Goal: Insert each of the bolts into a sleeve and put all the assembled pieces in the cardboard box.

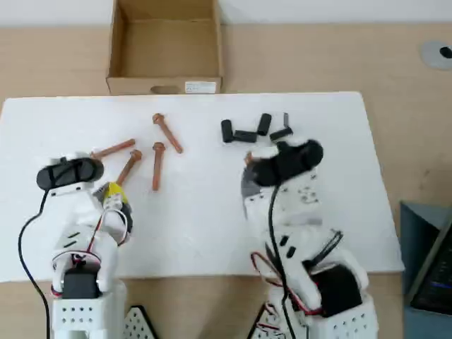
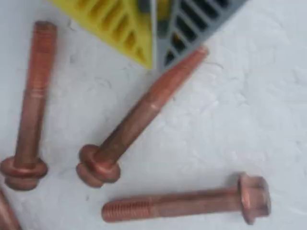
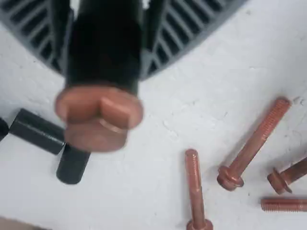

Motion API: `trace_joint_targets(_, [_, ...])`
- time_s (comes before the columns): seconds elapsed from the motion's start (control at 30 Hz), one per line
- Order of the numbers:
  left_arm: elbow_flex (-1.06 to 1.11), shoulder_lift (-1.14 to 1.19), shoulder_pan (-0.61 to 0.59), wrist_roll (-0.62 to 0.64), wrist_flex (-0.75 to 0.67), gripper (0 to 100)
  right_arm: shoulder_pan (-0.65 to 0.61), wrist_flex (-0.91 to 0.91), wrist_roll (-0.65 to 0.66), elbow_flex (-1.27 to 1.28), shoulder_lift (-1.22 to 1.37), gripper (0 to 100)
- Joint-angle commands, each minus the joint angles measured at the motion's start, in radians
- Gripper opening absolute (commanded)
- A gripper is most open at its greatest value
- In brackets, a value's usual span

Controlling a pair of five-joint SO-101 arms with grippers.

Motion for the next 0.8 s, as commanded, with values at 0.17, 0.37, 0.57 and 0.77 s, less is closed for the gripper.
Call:
trace_joint_targets(0.17, [0.026, -0.004, -0.003, -0.006, -0.097, 0, 0.012, -0.144, -0.006, -0.351, 0.420, 0.9])
trace_joint_targets(0.37, [0.026, -0.002, -0.002, -0.005, 0.046, 1, 0.012, -0.233, -0.002, -0.539, 0.705, 0.9])
trace_joint_targets(0.57, [0.026, -0.004, -0.012, 0.000, 0.054, 1, 0.013, -0.284, 0.000, -0.748, 0.969, 1.0])
trace_joint_targets(0.77, [0.026, -0.004, -0.012, 0.000, 0.054, 1, 0.013, -0.397, 0.103, -0.966, 1.242, 1.0])
